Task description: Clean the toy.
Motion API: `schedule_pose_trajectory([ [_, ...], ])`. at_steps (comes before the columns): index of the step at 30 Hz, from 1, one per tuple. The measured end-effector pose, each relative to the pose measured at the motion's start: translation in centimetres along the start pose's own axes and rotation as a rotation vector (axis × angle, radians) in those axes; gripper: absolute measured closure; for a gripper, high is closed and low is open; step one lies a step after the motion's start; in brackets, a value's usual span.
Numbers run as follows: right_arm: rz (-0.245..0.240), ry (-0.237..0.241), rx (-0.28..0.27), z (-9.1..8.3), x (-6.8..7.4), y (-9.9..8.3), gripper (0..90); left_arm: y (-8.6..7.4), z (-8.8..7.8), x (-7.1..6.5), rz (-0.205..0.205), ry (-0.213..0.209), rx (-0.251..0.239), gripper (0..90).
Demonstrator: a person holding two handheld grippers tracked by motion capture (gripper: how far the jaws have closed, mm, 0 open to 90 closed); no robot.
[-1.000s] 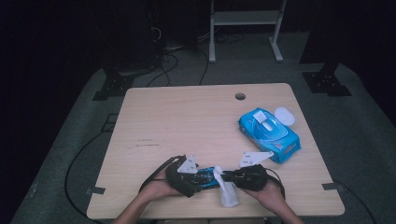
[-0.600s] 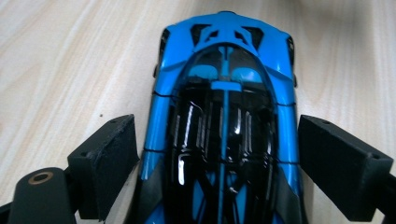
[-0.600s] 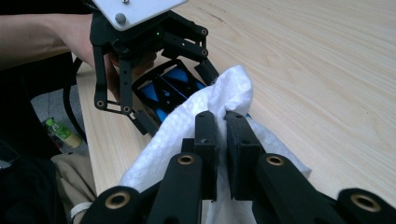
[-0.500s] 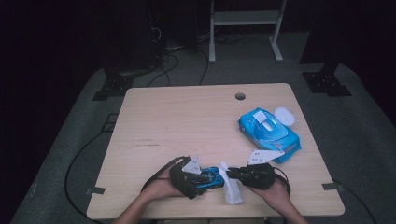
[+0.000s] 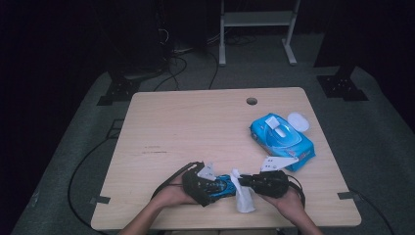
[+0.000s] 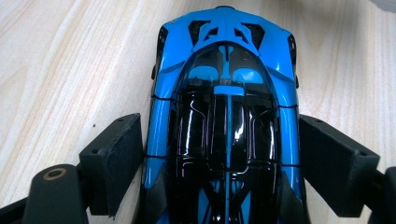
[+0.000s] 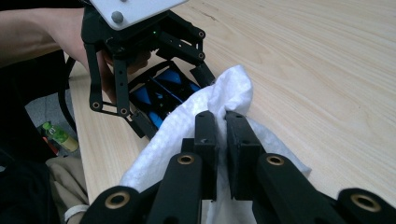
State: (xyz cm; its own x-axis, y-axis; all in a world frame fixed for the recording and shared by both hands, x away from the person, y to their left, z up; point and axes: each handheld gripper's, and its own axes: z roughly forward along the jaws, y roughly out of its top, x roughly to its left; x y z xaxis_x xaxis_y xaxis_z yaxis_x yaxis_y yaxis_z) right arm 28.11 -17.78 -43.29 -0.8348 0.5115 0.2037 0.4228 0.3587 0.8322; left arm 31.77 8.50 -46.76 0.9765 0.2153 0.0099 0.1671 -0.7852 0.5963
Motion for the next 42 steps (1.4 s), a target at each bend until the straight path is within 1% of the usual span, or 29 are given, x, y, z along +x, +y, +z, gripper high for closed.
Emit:
schedule_pose_trajectory([
  [1,0.000,0.000,0.001,0.0,0.0,0.0,83.1,0.0,-0.1,0.0,0.002,-0.004,-0.005,19.7],
  [2,-0.002,-0.001,0.000,0.0,-0.1,0.0,83.1,0.0,-0.2,0.0,0.013,-0.010,-0.004,23.4],
  [3,-0.002,-0.001,-0.001,0.0,-0.1,0.0,83.2,0.1,-0.2,-0.1,0.005,-0.003,0.003,25.6],
  [6,0.001,-0.005,-0.002,-0.1,-0.1,0.0,83.0,0.3,-0.1,-0.3,-0.006,0.006,0.016,25.6],
  [8,0.005,-0.007,-0.001,-0.1,-0.1,-0.1,83.0,0.3,-0.1,-0.4,0.000,0.015,0.011,25.8],
  [11,0.006,-0.009,0.002,-0.1,-0.3,-0.2,83.0,0.3,-0.3,-0.3,0.000,0.010,0.010,25.8],
  [12,0.009,-0.010,0.001,-0.2,-0.3,-0.2,83.0,0.2,-0.4,-0.3,-0.010,0.006,-0.004,26.1],
  [13,0.010,-0.010,0.000,-0.2,-0.3,-0.2,83.0,0.3,-0.6,-0.3,-0.005,0.010,-0.022,26.7],
  [14,0.012,-0.010,-0.001,-0.2,-0.4,-0.2,83.0,0.3,-0.8,-0.3,-0.008,0.016,-0.026,27.9],
  [16,0.009,-0.011,-0.004,-0.2,-0.4,-0.1,83.0,0.3,-0.8,-0.2,-0.009,0.016,-0.013,28.0],
  [17,0.014,-0.009,-0.003,-0.2,-0.4,-0.1,83.0,0.2,-0.6,-0.2,-0.005,0.020,-0.015,28.0],
  [18,0.015,-0.010,-0.002,-0.2,-0.4,-0.1,83.0,0.2,-0.7,-0.2,-0.012,0.015,-0.014,28.0],
  [20,0.013,-0.010,-0.003,-0.2,-0.4,-0.1,83.0,0.1,-0.7,-0.1,-0.013,0.012,-0.016,28.1],
  [26,0.011,-0.013,-0.006,-0.2,-0.5,-0.1,83.0,0.1,-1.0,-0.1,-0.014,0.022,-0.030,28.1],
  [27,0.012,-0.014,-0.007,-0.2,-0.5,-0.1,83.0,0.1,-1.0,0.0,-0.011,0.029,-0.031,28.1],
  [28,0.012,-0.013,-0.008,-0.2,-0.5,-0.1,83.0,0.1,-1.0,0.0,-0.012,0.025,-0.030,28.1],
  [30,0.013,-0.014,-0.008,-0.2,-0.6,-0.1,83.0,0.1,-1.0,0.1,-0.009,0.023,-0.022,28.2],
  [31,0.012,-0.014,-0.008,-0.2,-0.6,-0.1,83.0,0.1,-1.0,0.1,-0.015,0.021,-0.020,28.1],
  [32,0.013,-0.013,-0.008,-0.2,-0.6,-0.1,83.0,0.2,-1.0,0.1,-0.008,0.023,-0.014,28.1],
  [34,0.014,-0.012,-0.006,-0.1,-0.5,-0.1,83.0,0.3,-0.7,0.1,-0.017,0.019,-0.001,28.0],
  [35,0.016,-0.012,-0.004,-0.1,-0.5,-0.1,82.9,0.4,-0.7,0.1,-0.019,0.020,-0.003,27.8],
  [37,0.016,-0.011,-0.002,-0.1,-0.5,-0.1,82.9,0.7,-0.5,0.0,-0.002,0.028,0.009,27.6],
  [39,0.016,-0.011,-0.003,-0.1,-0.4,-0.1,82.8,0.9,-0.4,0.0,0.002,0.029,0.009,27.1],
  [41,0.016,-0.012,-0.004,-0.1,-0.4,-0.1,82.7,1.1,-0.3,0.1,-0.002,0.017,0.017,24.9],
  [42,0.014,-0.012,-0.005,-0.1,-0.5,-0.1,82.8,1.2,-0.2,0.1,-0.005,0.022,0.015,23.4],
])
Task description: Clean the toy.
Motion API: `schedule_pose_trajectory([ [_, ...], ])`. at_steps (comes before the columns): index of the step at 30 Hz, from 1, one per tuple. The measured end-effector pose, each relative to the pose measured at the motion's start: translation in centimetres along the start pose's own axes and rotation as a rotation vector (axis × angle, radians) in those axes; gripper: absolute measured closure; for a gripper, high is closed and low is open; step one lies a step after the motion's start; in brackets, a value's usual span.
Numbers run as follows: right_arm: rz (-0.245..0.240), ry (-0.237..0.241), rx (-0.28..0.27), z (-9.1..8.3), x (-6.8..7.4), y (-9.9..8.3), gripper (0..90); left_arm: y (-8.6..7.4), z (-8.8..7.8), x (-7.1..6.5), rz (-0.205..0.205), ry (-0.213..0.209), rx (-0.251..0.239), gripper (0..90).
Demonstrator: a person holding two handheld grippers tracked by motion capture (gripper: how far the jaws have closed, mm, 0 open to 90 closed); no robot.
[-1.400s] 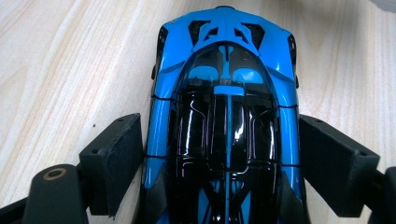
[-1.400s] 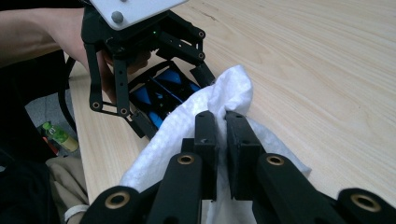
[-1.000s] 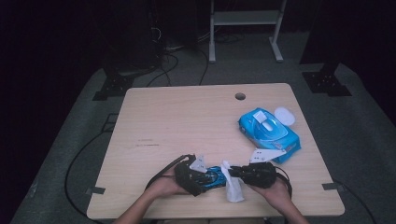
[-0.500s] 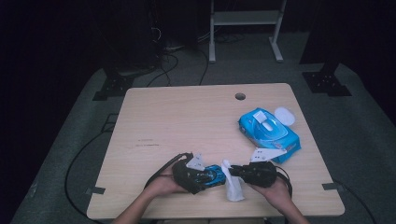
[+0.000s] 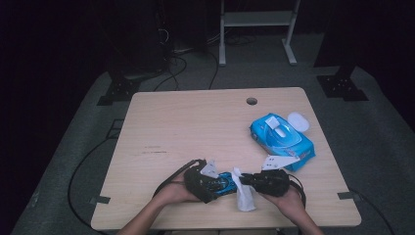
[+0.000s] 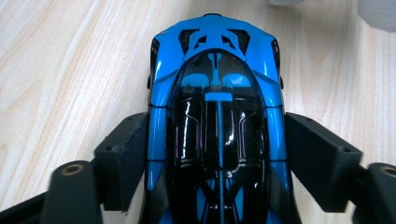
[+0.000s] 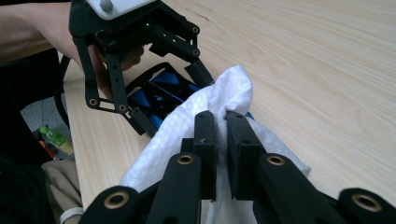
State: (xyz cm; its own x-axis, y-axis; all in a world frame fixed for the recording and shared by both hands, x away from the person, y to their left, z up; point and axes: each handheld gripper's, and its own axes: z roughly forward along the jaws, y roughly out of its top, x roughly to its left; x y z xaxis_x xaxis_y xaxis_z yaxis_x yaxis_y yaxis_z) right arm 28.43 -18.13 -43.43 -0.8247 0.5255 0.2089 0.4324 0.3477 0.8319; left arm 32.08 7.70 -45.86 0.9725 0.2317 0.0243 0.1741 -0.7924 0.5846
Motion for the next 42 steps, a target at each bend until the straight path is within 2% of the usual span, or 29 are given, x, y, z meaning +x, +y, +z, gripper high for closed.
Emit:
schedule_pose_trajectory([
  [5,0.000,0.000,0.000,0.0,-0.1,0.0,82.7,0.4,0.4,0.1,-0.012,-0.014,0.004,19.0],
  [8,0.000,-0.002,0.000,-0.1,-0.1,0.0,82.7,0.3,1.0,0.2,-0.009,-0.012,0.031,16.6],
  [12,0.009,-0.004,0.000,-0.1,-0.2,-0.1,82.7,0.5,1.2,0.3,-0.005,-0.011,0.027,15.7],
  [13,0.010,-0.004,0.000,-0.1,-0.2,-0.1,82.7,0.6,1.2,0.3,-0.002,-0.016,0.017,16.3],
  [15,0.008,-0.004,0.000,-0.1,-0.2,-0.1,82.7,0.6,1.2,0.2,0.005,-0.019,0.008,25.5],
  [20,0.014,-0.007,-0.004,-0.3,-0.3,-0.2,82.7,0.7,1.0,0.0,0.010,0.001,0.021,25.8],
  [24,0.016,-0.009,-0.008,-0.4,-0.4,-0.2,82.7,0.8,0.6,-0.1,0.001,0.006,-0.006,26.8],
  [26,0.015,-0.010,-0.009,-0.4,-0.4,-0.2,82.7,0.8,0.5,0.0,0.000,0.014,-0.004,26.9],
  [29,0.015,-0.010,-0.010,-0.4,-0.3,-0.2,82.7,0.6,0.5,-0.1,0.004,0.012,0.009,27.0],
  [33,0.016,-0.012,-0.011,-0.4,-0.4,-0.2,82.7,0.5,0.2,0.0,-0.007,0.010,-0.008,27.0],
  [42,0.019,-0.013,-0.014,-0.5,-0.4,-0.1,82.7,0.9,-0.4,0.5,-0.011,0.020,-0.009,27.0],
])
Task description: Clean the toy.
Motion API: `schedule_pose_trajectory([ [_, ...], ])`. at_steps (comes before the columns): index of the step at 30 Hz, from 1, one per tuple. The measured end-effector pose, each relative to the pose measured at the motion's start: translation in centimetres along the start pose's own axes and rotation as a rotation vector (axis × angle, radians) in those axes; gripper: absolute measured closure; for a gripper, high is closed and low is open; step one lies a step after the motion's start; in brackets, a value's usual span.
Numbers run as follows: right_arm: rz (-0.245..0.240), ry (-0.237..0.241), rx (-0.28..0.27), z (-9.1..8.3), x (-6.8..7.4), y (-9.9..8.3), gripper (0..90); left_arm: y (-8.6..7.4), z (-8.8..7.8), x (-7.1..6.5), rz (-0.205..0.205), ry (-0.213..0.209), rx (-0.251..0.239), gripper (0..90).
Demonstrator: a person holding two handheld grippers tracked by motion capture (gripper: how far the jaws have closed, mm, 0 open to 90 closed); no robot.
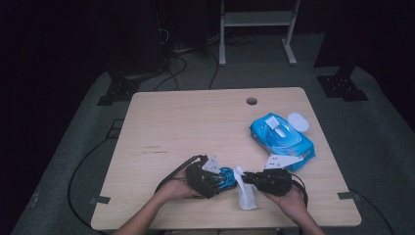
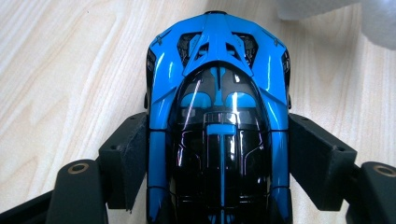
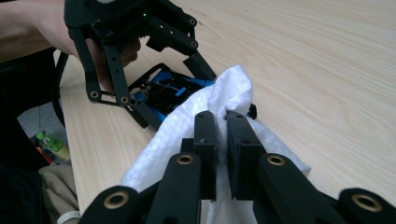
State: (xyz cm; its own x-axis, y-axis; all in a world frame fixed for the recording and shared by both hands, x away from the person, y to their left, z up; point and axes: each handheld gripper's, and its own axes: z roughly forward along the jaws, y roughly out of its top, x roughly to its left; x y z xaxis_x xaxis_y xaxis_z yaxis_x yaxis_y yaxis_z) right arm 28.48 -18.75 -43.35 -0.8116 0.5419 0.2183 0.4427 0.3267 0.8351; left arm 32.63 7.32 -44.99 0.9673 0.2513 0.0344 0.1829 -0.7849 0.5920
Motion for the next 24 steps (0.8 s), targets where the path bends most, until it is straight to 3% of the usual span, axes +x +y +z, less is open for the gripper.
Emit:
schedule_pose_trajectory([
  [3,-0.004,-0.002,-0.003,-0.05,-0.07,-0.01,82.7,-0.40,0.67,-0.02,0.007,-0.004,0.038,27.0],
  [7,-0.004,-0.002,-0.003,-0.05,-0.06,-0.01,82.7,-0.51,0.77,0.16,-0.005,-0.017,0.032,26.9],
  [15,-0.002,-0.004,-0.003,-0.06,-0.03,0.00,82.4,-0.76,0.76,0.36,0.009,-0.054,0.081,20.7],
  [18,-0.002,-0.003,-0.003,-0.03,-0.03,0.01,82.5,-0.96,0.73,0.35,0.012,-0.047,0.077,19.3],
  [20,-0.004,-0.002,-0.003,0.05,-0.03,0.03,82.4,-0.94,0.65,0.41,0.015,-0.040,0.072,24.8],
  [24,-0.004,-0.004,-0.005,-0.03,0.04,0.03,82.4,-0.78,0.65,0.24,0.025,-0.027,0.073,25.7],
])
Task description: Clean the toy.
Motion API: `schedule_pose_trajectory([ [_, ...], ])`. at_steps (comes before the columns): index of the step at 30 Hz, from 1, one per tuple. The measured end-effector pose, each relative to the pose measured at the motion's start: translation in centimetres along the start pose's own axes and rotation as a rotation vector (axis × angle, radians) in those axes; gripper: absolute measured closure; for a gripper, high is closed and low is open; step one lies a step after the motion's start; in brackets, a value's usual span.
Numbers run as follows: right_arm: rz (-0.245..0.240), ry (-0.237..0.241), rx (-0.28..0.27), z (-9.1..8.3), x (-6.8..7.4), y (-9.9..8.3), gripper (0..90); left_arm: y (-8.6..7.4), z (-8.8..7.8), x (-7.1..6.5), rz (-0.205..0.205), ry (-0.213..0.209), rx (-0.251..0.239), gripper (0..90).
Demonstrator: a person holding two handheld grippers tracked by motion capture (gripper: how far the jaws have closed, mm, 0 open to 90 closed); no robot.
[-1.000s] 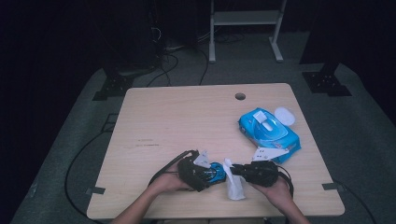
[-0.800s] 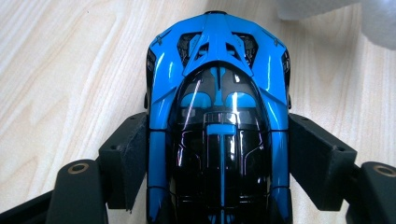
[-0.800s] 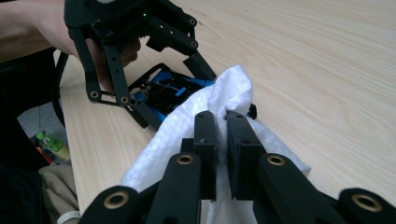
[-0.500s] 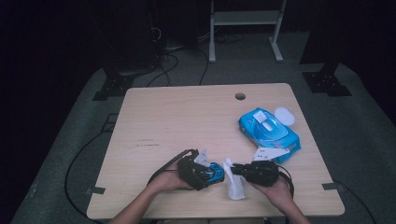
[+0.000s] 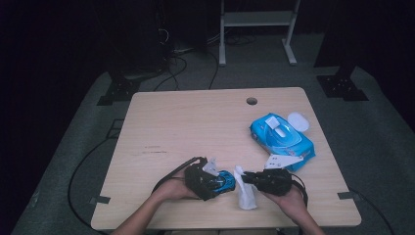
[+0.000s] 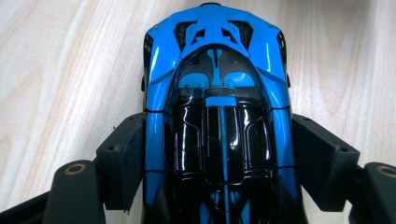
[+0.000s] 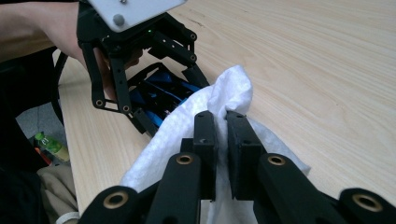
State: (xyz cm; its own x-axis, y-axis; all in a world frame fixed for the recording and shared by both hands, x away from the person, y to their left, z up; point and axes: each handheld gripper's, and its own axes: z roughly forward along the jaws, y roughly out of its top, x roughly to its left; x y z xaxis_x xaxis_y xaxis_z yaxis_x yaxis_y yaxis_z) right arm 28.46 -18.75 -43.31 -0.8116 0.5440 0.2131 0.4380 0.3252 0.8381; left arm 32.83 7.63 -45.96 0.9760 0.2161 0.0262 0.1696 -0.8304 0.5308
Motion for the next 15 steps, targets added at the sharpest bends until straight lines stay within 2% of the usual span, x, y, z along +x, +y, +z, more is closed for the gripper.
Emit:
schedule_pose_trajectory([
  [3,0.001,-0.003,-0.005,-0.13,-0.14,-0.02,82.4,0.13,0.02,-0.28,0.002,0.020,-0.007,26.0],
  [7,0.002,-0.004,-0.006,-0.17,-0.15,-0.03,82.4,0.14,-0.06,-0.28,0.002,0.021,-0.011,26.2],
  [10,0.005,-0.005,-0.008,-0.21,-0.19,-0.04,82.4,0.34,-0.62,-0.17,-0.007,0.015,-0.043,28.4],
  [14,0.004,-0.006,-0.008,-0.18,-0.20,-0.01,82.4,0.58,-0.33,-0.31,0.016,0.028,-0.002,28.4],
  [15,0.004,-0.006,-0.009,-0.21,-0.16,0.00,82.4,0.53,-0.30,-0.28,0.011,0.025,-0.010,28.4],
])
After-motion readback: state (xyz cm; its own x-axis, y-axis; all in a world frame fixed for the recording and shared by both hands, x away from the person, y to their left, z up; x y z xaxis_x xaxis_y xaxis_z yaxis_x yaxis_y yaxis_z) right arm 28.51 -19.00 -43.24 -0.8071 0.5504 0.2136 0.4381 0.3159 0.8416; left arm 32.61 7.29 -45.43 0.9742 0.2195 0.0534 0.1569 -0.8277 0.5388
